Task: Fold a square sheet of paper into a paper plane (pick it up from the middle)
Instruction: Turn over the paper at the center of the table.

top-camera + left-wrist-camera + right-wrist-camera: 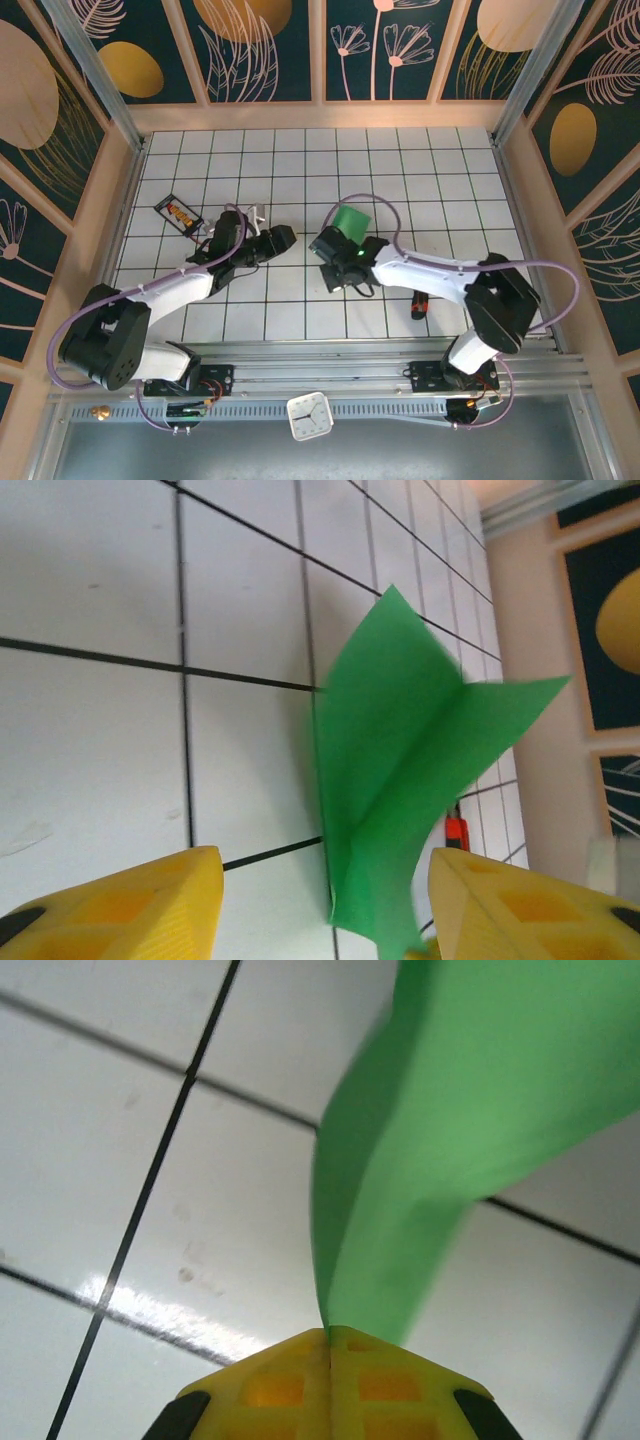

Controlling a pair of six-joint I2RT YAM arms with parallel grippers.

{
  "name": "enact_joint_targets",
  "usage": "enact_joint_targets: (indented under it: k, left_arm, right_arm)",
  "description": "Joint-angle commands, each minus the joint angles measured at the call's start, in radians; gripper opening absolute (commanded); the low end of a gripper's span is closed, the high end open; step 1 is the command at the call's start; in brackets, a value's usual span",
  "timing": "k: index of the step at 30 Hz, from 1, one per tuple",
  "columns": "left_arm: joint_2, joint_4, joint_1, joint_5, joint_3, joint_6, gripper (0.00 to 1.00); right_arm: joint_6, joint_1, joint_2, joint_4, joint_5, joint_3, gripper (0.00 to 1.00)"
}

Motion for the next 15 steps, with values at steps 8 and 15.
enact_joint_targets:
  k: [8, 15]
  left_arm:
    - [0.008, 0.03, 0.009, 0.037, -0.046, -0.077, 0.5]
    - [0.026, 0.038, 0.009, 0.07, -0.034, -0.075, 0.48]
  right_arm:
    - [-0.029, 0.053, 0.071, 0.178, -0.15, -0.039, 0.0]
    - [-0.034, 0.026, 0.044, 0.18, -0.139, -0.065, 0.0]
